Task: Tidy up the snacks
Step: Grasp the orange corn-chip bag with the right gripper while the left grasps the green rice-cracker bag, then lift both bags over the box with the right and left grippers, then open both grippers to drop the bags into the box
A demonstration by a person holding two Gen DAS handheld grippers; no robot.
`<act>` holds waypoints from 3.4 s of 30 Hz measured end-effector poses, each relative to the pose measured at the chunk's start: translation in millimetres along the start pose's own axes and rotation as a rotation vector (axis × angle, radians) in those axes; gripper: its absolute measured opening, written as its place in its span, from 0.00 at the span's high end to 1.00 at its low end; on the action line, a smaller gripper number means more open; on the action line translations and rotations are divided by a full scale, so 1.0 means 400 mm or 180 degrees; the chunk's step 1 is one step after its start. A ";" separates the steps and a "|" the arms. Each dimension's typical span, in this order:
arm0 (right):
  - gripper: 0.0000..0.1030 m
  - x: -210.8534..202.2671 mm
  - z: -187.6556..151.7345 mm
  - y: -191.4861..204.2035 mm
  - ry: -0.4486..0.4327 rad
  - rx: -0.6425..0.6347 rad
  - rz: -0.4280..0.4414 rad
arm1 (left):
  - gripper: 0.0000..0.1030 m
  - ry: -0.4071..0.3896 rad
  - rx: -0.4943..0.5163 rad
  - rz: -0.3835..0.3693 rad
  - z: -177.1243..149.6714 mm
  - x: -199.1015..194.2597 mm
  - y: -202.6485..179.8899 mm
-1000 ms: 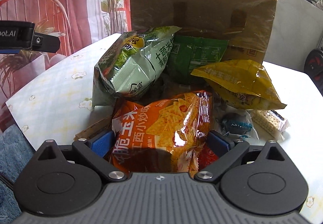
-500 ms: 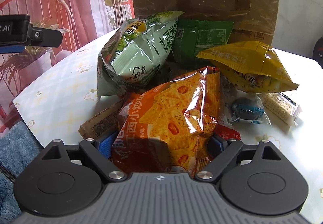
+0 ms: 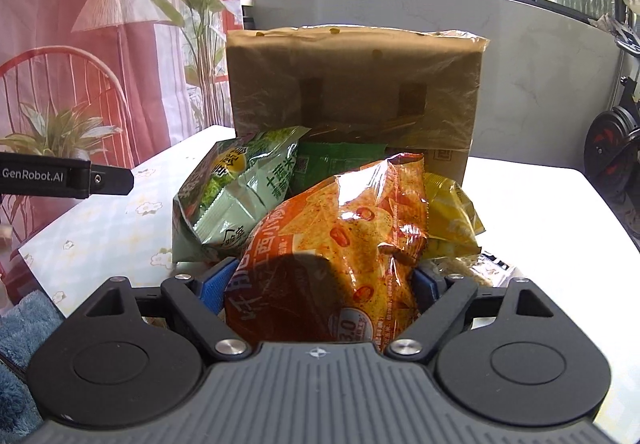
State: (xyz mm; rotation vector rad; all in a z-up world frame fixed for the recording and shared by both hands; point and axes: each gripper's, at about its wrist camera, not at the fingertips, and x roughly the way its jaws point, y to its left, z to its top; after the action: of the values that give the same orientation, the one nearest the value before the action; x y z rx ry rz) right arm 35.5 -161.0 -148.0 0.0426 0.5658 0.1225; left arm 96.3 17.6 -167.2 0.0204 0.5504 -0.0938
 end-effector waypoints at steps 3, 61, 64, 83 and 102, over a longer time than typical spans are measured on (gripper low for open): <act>0.16 -0.011 0.008 -0.020 -0.0061 0.0075 -0.0029 | 0.05 -0.0048 0.0029 -0.0151 0.016 0.025 -0.016; 0.16 0.030 0.424 -0.196 -0.0896 -0.0088 -0.0303 | 0.34 -0.0526 -0.0223 -0.1214 0.494 0.085 -0.028; 0.16 0.077 0.480 -0.210 -0.0927 -0.0138 -0.0300 | 0.34 -0.0633 -0.0258 -0.1320 0.551 0.123 -0.047; 0.16 0.435 0.580 -0.233 -0.0352 -0.0299 -0.0155 | 0.30 0.0031 -0.0564 -0.1322 0.584 0.500 -0.116; 0.06 0.319 0.546 -0.246 -0.0353 0.0154 0.0031 | 0.10 -0.0333 -0.0208 -0.0988 0.602 0.356 -0.114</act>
State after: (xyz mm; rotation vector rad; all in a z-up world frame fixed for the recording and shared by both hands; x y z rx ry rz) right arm 269.6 -243.6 -39.1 0.0985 0.4579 0.1152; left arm 338.4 -50.6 -36.4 -0.1334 0.4484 -0.3773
